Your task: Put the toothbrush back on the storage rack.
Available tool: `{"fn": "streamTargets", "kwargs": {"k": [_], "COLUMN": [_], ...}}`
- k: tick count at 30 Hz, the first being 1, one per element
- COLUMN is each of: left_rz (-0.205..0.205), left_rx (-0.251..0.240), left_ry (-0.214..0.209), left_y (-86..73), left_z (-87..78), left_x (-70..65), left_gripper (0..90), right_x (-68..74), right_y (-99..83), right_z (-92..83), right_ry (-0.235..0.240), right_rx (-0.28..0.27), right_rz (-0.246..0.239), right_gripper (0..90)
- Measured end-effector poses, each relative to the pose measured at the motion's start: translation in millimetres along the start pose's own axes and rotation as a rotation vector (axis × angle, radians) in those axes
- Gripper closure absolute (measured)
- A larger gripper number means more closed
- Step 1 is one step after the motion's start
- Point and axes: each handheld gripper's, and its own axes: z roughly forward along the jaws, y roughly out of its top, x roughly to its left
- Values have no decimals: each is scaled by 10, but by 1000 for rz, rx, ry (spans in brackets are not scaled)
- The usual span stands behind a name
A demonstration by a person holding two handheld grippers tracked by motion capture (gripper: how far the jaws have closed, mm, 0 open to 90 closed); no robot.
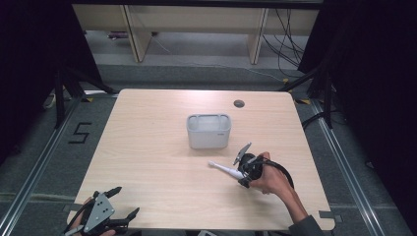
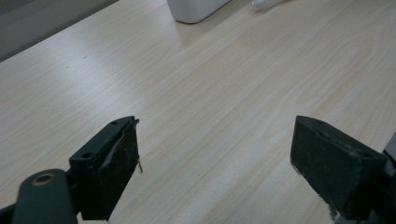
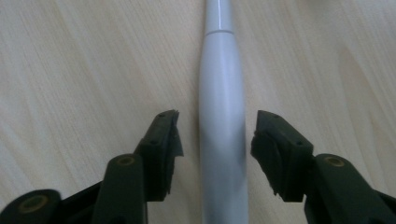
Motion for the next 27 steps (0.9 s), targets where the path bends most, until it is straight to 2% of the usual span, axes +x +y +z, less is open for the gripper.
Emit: {"fn": "streamTargets", "kwargs": {"k": [5,6,8,9,12,13,14,15,17,18,19,21,22,23,25,26,27], "left_rz": [0,4,4,14,18,18,18,12,19,19,19,20,19,12,20,20,20], "left_rx": [0,-8,-8,1,0,-1,-1,0,0,0,0,0,-2,-7,-1,1,0], "left_ry": [-2,-15,-16,-12,-12,-12,-12,-11,-12,-12,-12,-12,-11,-7,-13,-12,-12], "left_y": [1,2,2,4,6,6,6,4,5,6,6,7,7,4,7,6,6], "left_z": [-1,12,13,8,7,7,7,8,8,7,7,5,5,5,6,6,7], "left_x": [0,6,6,13,16,16,16,12,16,15,15,16,15,8,16,15,14], "left_gripper": [148,149,149,149,149,149,148,148,149,149,148,149,149,149,148,148,148], "right_x": [-34,-40,-43,-55,-63,-77,-77,-71,-88,-77,-99,-105,-98,-108,-87,-104,-104], "right_y": [82,96,109,130,157,159,159,172,178,189,198,211,217,223,237,238,243], "right_z": [34,39,45,61,83,96,96,105,105,105,119,139,143,146,142,147,148], "right_ry": [25,29,32,37,43,43,43,45,46,47,36,44,42,46,42,54,52], "right_rx": [43,54,57,65,86,83,83,99,100,111,142,159,171,172,190,186,195], "right_rz": [-14,-22,-23,-31,-18,-41,-41,-16,-33,-21,-31,-43,-33,-50,-17,-30,-23], "right_gripper": [563,568,573,589,603,610,610,629,636,642,651,652,657,659,661,662,663]}}
